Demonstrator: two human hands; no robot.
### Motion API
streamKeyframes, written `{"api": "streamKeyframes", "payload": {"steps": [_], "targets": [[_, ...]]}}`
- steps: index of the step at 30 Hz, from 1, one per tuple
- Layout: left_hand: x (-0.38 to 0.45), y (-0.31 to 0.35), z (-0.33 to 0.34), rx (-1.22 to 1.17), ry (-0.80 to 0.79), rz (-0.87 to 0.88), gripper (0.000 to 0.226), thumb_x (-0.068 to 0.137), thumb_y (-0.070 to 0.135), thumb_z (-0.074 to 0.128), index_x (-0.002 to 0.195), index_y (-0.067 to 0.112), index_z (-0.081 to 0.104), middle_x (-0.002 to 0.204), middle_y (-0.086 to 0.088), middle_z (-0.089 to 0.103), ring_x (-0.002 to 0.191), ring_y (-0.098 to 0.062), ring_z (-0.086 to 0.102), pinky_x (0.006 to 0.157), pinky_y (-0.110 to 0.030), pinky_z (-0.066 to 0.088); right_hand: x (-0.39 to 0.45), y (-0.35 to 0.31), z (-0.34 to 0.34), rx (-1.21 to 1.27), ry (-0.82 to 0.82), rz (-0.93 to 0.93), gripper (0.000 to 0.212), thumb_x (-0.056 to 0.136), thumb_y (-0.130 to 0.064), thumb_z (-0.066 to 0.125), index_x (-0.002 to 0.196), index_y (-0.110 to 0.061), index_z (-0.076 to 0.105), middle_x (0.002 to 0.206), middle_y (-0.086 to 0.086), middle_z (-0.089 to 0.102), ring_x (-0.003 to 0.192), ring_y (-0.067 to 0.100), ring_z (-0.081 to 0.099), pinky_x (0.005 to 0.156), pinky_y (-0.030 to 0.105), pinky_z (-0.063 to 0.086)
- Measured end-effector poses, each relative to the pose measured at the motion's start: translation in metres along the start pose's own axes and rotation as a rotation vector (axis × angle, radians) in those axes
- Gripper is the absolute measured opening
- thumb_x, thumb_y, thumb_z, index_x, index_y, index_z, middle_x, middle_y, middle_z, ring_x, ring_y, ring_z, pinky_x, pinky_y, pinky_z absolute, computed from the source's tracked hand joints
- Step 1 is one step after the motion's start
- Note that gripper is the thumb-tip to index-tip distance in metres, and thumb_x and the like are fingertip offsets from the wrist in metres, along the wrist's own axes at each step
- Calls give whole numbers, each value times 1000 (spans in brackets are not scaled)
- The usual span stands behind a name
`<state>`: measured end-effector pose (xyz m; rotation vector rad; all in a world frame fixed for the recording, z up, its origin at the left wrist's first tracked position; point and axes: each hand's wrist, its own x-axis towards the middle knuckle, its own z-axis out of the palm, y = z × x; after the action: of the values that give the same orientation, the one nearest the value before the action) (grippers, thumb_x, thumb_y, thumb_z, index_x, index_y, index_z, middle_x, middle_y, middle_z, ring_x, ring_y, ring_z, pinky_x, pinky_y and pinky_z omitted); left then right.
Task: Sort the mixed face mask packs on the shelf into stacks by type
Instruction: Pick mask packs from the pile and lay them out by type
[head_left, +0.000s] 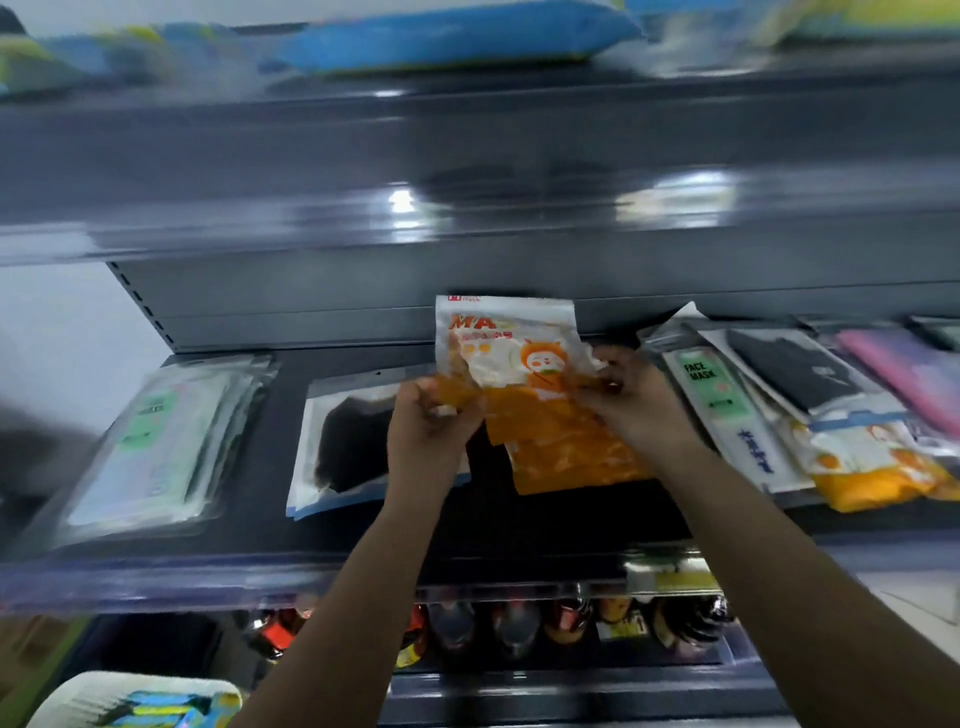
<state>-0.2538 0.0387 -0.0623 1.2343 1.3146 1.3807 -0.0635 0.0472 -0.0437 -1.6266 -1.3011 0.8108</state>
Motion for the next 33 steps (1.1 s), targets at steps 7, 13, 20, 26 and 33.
{"api": "streamKeyframes", "payload": {"steps": [7, 13, 20, 26, 33], "targets": [[2, -8, -6, 751, -160, 88, 51, 86, 37, 62, 128, 16, 43, 127, -3, 48, 119, -22, 45, 90, -32, 41, -3, 7, -12, -550, 149, -28, 45, 85, -31, 63, 121, -5, 54, 120, 16, 60, 113, 34, 52, 89, 33, 40], [-1, 5, 8, 1102, -303, 398, 50, 90, 47, 46, 132, 22, 37, 133, -2, 44, 125, -25, 39, 100, -40, 34, -42, 3, -23, -894, 222, -94, 51, 90, -42, 50, 135, -18, 45, 133, 8, 49, 124, 32, 39, 100, 42, 33], [-22, 25, 64, 1175, -385, 714, 48, 86, 46, 40, 116, 13, 59, 113, -10, 65, 105, -33, 58, 85, -42, 46, -80, 12, -60, -1109, 242, -32, 44, 90, -33, 50, 131, -17, 48, 132, 6, 50, 125, 30, 38, 98, 41, 29], [-58, 35, 132, 1196, -548, 724, 54, 95, 51, 27, 143, 27, 24, 146, -1, 34, 133, -24, 27, 106, -39, 22, -99, 32, -125, -1187, 238, -11, 45, 89, -33, 51, 132, -20, 49, 134, 5, 48, 126, 29, 38, 99, 41, 29], [-104, 47, 224, 1207, -583, 744, 54, 95, 51, 27, 144, 26, 25, 147, -2, 33, 134, -25, 26, 105, -40, 22, -119, 67, -212, -1188, 265, 14, 43, 76, -31, 67, 117, -17, 63, 115, 8, 64, 109, 31, 56, 88, 42, 41]]}}
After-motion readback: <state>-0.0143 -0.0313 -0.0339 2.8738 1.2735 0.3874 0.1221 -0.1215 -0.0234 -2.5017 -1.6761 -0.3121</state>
